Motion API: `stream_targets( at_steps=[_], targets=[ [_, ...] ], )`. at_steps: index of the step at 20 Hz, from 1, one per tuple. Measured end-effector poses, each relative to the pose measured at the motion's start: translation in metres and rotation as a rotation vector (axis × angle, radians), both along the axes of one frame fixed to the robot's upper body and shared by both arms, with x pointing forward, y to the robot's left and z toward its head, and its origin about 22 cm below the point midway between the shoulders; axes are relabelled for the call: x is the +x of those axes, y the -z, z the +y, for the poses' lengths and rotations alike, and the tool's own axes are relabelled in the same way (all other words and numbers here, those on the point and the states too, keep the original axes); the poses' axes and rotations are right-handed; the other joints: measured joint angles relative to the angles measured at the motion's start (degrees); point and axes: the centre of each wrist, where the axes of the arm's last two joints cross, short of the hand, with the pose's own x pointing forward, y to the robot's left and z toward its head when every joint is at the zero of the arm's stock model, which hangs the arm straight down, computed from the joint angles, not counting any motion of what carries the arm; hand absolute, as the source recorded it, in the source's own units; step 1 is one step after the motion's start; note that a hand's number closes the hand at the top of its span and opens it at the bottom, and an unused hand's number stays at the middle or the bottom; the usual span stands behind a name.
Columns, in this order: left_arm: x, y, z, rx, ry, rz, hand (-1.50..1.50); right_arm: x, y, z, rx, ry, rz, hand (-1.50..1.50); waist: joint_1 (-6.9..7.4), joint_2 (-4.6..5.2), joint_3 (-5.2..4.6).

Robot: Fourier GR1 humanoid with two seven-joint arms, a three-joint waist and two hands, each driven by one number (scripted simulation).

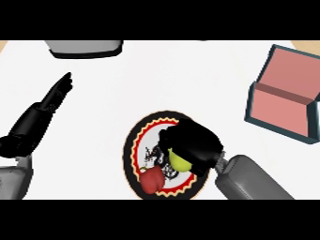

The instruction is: Pick the pear from the plate and place it in the cardboard box

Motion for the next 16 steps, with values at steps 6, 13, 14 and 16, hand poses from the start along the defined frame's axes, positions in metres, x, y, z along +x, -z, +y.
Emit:
stream_targets(
  at_steps=[6, 13, 14, 16],
  targets=[
    [0.0, 0.005, -0.004, -0.004, 0.009, 0.007, 0.0, -0.035, -0.058, -0.046, 0.14, 0.049, -0.151, 1.5, 0.43, 0.23, -0.04],
    [0.0, 0.0, -0.004, -0.003, 0.017, -0.005, 0.0, -0.048, -0.106, -0.093, 0.376, 0.362, -0.182, 1.5, 1.16, 0.49, -0.04],
    [0.002, 0.0, -0.005, -0.004, 0.018, -0.005, 0.0, -0.045, -0.113, -0.1, 0.404, 0.409, -0.188, 1.5, 1.33, 0.58, -0.04],
    [0.001, 0.0, -0.007, -0.003, 0.024, -0.009, 0.0, -0.039, -0.125, -0.114, 0.446, 0.499, -0.194, 1.5, 1.81, 0.66, -0.04]
  ],
)
